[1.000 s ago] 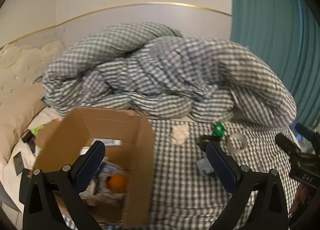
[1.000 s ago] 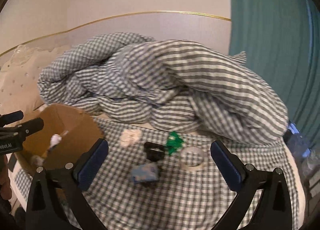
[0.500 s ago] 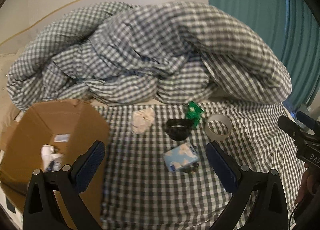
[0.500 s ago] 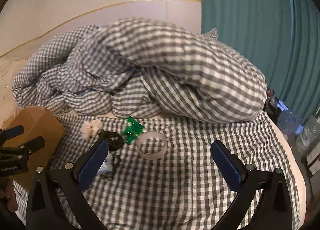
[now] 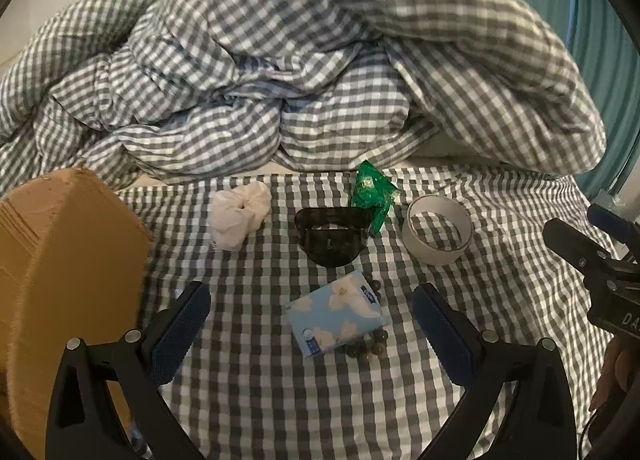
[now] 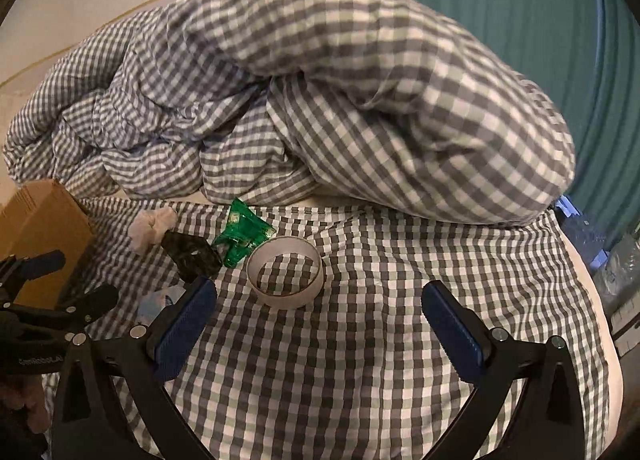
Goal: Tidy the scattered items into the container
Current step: 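Move both grippers back over the remaining items on the sheet, then grasp the blue tissue pack with the left gripper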
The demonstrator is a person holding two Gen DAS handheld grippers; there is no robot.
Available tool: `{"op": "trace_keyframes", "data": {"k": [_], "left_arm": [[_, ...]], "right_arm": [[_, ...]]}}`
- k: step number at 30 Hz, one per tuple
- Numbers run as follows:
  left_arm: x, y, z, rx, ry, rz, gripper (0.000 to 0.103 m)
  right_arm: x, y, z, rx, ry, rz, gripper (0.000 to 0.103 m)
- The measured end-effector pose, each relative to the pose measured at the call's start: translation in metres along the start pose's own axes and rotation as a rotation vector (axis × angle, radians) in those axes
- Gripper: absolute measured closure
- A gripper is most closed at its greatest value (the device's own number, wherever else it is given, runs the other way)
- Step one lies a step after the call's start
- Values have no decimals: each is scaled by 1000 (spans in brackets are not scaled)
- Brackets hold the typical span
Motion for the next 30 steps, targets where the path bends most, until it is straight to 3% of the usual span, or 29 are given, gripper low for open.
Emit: {"op": "trace_keyframes", "data": {"k": [15, 18, 20, 24, 27, 29, 30], "left_arm": [[-20, -84, 13, -26, 24, -107, 2], [-22, -93, 10, -25, 26, -126, 11], [-24, -99, 9, -13, 23, -141, 25], [-24, -96, 9, -32, 19, -133, 33], [-22, -88, 12, -37, 1, -114, 52], [-19, -84, 14, -50, -2, -108, 79], [-18, -79, 15, -58, -2, -105, 84]], "right_arm": [[-11, -44, 5, 15, -4, -44, 0], [-13, -52, 6, 19, -13, -53, 0], [-14, -56, 5, 21, -14, -58, 0], [-17, -60, 2, 25, -13, -62, 0], [-17, -60, -2, 30, -13, -63, 0], [-17, -60, -4, 35, -13, -63, 0], [-16, -59, -5, 37, -13, -61, 0]]}}
Point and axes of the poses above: each gripper's, at about its wrist camera, not at the fingertips, and y roughly against the way its jaws point, z to its right, x to its top, the point moved 2 cm from there along -y, roughly the way its jaws point, and after that the axes turned 12 degrees about y, right-handed, at the moved point
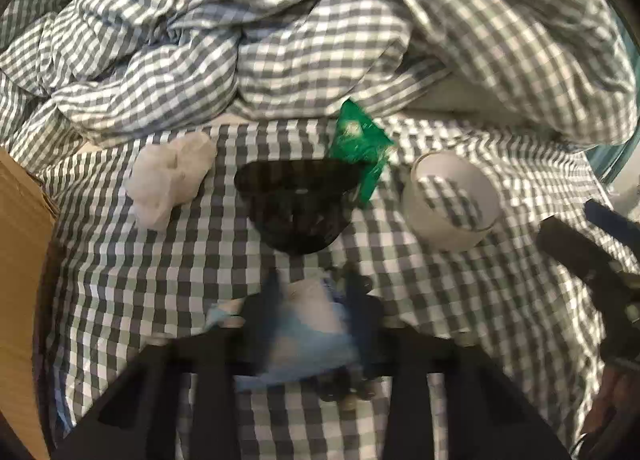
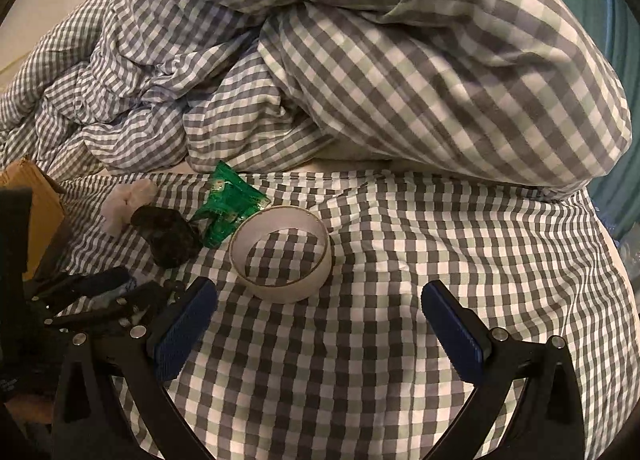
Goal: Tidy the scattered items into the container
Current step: 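Grasp the blue tissue pack with the left gripper, then grasp the tape roll with the right gripper while the left lifts the tissue pack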
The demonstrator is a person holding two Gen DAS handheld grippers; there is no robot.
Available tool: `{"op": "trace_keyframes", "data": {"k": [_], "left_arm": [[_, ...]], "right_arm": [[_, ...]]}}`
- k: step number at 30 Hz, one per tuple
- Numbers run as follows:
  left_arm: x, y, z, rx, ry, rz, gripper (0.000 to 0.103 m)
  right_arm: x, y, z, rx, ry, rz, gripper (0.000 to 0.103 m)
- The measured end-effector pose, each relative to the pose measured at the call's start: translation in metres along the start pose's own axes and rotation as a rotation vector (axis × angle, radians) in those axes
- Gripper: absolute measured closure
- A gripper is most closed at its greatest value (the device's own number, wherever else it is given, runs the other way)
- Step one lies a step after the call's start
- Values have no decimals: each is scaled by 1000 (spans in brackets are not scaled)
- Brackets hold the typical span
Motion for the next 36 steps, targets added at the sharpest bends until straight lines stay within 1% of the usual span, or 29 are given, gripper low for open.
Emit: {"op": "trace_keyframes", "data": {"k": [1, 2, 5, 8, 16, 24, 29, 33, 36], "left_arm": [[1, 3, 1, -7, 1, 1, 90], [3, 6, 1, -15, 6, 0, 95], [5, 12, -4, -41, 30, -10, 100], [5, 24, -11, -51, 41, 2, 103], [10, 58, -30, -52, 60, 38, 103], [12, 87, -50, -50, 81, 76, 103], [15, 95, -61, -39, 88, 95, 103], [18, 98, -71, -26, 100, 106, 103], [19, 96, -78, -10, 104, 109, 103]], "right_arm": [[1, 1, -1, 2, 0, 2, 0], [2, 2, -2, 5, 0, 4, 0], [4, 8, -5, 8, 0, 12, 0], [5, 15, -7, 9, 1, 21, 0], [10, 29, -16, 20, -1, 37, 0], [16, 30, -29, 35, 13, 40, 0], [21, 18, -35, 69, 11, 37, 0], [25, -3, -44, 112, 20, 4, 0], [29, -18, -51, 124, 44, -5, 1]]}}
Point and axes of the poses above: each gripper's, at about its wrist camera, not at the fingertips, and y roughly against the way its jaws point, z to its right, x to its top, the point moved 2 cm from there along -y, roughly the way its jaws point, and after that the axes turned 12 degrees about y, right-handed, at the moved point
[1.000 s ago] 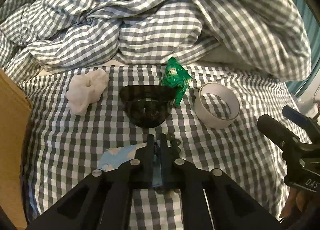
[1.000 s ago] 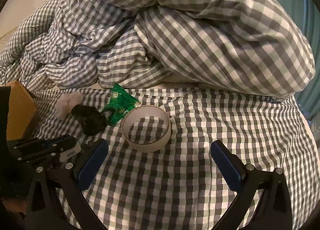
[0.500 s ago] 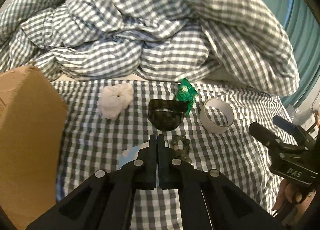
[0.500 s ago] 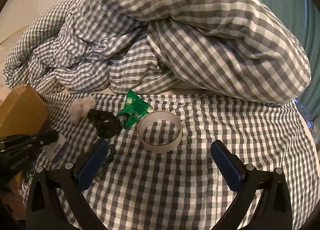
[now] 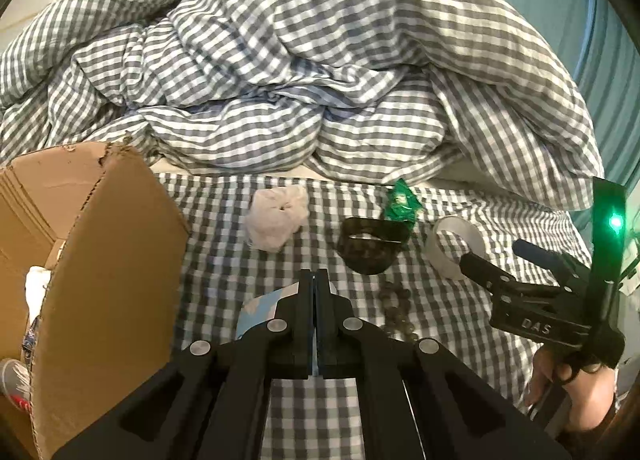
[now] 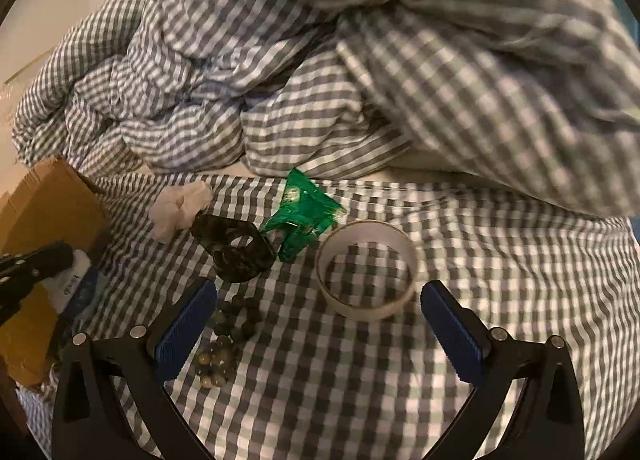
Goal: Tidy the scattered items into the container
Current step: 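Grasp the tape roll with the right gripper while the left lifts the tissue pack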
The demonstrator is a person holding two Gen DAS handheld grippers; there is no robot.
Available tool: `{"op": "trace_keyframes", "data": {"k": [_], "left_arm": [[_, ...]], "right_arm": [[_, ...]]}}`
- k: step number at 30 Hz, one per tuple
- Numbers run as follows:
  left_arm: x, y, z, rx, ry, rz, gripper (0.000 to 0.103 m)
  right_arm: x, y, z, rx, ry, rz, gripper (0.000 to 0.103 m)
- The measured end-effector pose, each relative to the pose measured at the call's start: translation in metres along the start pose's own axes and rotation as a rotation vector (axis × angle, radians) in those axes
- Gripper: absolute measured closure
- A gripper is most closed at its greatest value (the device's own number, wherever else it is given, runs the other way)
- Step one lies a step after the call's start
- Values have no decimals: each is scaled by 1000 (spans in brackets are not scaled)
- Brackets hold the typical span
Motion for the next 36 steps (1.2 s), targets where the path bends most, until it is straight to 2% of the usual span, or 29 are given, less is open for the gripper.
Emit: {"op": "trace_keyframes", "data": {"k": [2, 4, 6, 8, 10, 13, 18, 21, 26, 36], "left_arm": [[0, -3, -3, 5, 3, -2, 103], [1, -5, -6, 9, 7, -4, 103], [1, -7, -10, 11, 14, -4, 103], [1, -9, -12, 11, 17, -4, 103], [1, -10, -13, 12, 18, -5, 103], [0, -14, -14, 11, 22, -7, 103], [0, -14, -15, 11, 31, -3, 103], [0, -13, -15, 12, 32, -3, 103], [3, -4, -14, 7, 34, 5, 103], [13, 61, -7, -14, 29, 80, 103]], "right_arm": [[3, -10, -1, 5, 7, -3, 4], [5, -20, 0, 12, 11, -17, 15], [5, -34, 1, 19, 19, -52, 39], [2, -47, 2, 18, 30, -85, 49], [-2, -58, 3, 22, 37, -112, 51], [-6, -70, 3, 22, 44, -146, 61], [-11, -76, -1, 0, 76, -178, 93], [-9, -66, -1, -15, 79, -151, 98], [1, -44, 0, -1, 70, -115, 98], [28, 42, -27, -5, 99, 7, 98]]}}
Point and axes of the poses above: each gripper's, at about its wrist camera, not at the fingertips, and y roughly against the way its jaws point, z to its right, x to its top, the point moved 2 cm from there along -y, roughly the way its jaws point, and after that the axes turned 12 degrees about y, right-handed, at the moved point
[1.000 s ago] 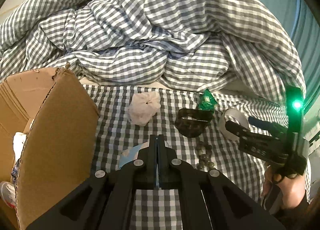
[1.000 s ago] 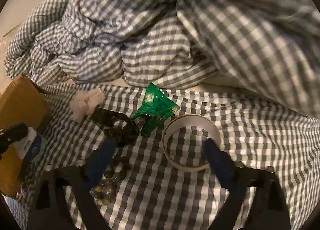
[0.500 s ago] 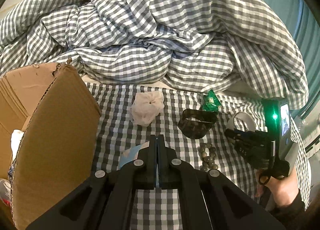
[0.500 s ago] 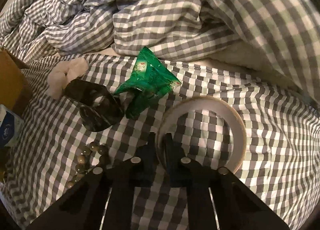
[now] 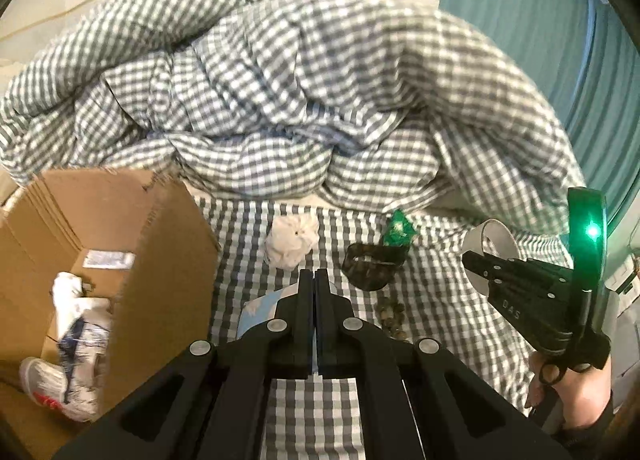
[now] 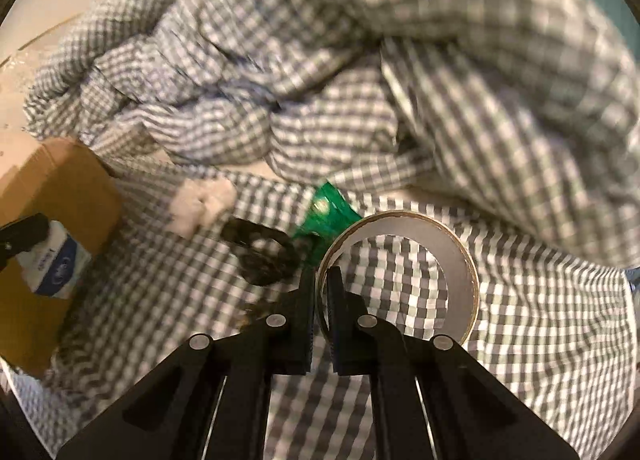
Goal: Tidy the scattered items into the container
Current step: 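Grasp the tape roll with the right gripper while the left lifts the tissue pack, then carry the tissue pack and tape roll over the box and release both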
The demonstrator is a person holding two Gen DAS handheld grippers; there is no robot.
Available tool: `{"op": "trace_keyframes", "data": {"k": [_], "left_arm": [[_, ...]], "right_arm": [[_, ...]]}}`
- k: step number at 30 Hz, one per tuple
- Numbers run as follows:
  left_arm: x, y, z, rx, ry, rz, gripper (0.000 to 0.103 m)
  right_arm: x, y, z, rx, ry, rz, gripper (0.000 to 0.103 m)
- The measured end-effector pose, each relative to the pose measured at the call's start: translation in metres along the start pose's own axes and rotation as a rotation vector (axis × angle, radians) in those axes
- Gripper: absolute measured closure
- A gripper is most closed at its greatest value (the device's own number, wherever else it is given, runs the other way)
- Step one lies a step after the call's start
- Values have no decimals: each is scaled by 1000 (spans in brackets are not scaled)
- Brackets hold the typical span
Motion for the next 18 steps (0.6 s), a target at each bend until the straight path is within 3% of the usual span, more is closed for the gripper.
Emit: {"op": "trace_keyframes", "data": {"k": [18], "left_arm": [[28, 166, -24, 11, 9, 215, 103]], "right_arm": [[45, 169, -75, 14, 48, 236, 98]]}}
Point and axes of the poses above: each gripper's, at about its wrist camera, not at the fingertips, and y roughly against the way its jaws point, z to its right, x to its top, the point moved 2 cm from there along -y, roughly the way its jaws point, and after that the axes turned 12 degrees about y, right-handed, at the moved point
